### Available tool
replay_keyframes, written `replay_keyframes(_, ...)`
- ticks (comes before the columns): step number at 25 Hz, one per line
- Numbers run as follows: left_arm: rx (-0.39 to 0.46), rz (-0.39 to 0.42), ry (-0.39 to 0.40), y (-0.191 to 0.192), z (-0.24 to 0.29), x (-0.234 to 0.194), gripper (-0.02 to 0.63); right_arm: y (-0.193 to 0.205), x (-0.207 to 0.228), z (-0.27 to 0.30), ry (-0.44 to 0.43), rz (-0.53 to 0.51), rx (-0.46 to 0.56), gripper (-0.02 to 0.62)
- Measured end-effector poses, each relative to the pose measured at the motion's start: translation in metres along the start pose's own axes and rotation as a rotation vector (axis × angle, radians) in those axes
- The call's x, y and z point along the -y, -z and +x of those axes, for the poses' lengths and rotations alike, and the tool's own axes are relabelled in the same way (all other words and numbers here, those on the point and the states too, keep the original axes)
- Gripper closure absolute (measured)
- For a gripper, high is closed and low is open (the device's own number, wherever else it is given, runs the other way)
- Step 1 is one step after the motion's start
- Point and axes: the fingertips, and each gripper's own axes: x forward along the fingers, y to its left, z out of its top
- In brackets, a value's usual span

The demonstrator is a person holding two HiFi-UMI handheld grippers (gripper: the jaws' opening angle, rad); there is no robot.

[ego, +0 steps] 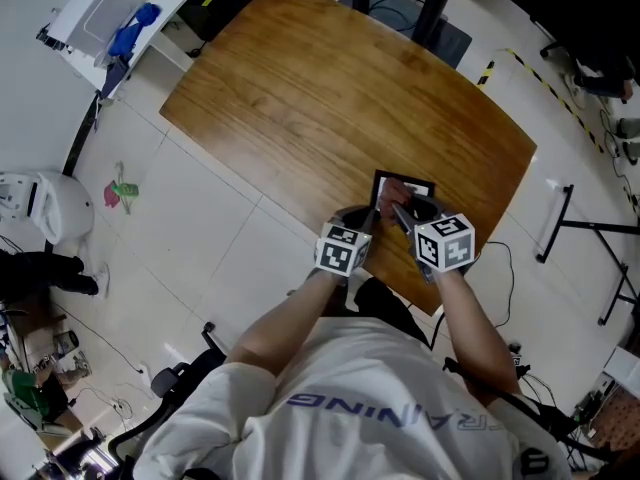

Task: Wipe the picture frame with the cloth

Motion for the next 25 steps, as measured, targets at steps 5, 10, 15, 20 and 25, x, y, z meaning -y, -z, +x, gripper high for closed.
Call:
replay_keyframes(5, -0.010, -0.012, 0.001, -0.001, -0.003, -0.002, 0.603, 0.008, -0.010, 0.018, -0.028, -0.013, -0.059, 0.480)
replay_keyframes(10, -0.008, 0.001, 0.006, -0.002, -0.002, 0.000, 0.603, 0.017, -0.006, 0.025, -0.010, -0.021, -0.105, 0.480)
replay_keyframes(15, 0.001, 0.003, 0.005, -0.003, -0.001, -0.001, 0.603, 0.023, 0.004, 0.020, 0.020, 0.006, -0.113, 0.480)
replay_keyframes(20, -0.002, 0.005, 0.002, -0.001, 0.000, -0.002, 0.603, 0.031, 0.019, 0.005, 0.046, 0.043, -0.106, 0.480)
replay_keyframes(25, -0.007, 0.008, -0.004, -0.001, -0.002, -0.002, 0.603, 0.039, 0.037, -0.013, 0.088, 0.072, -0.093, 0.480)
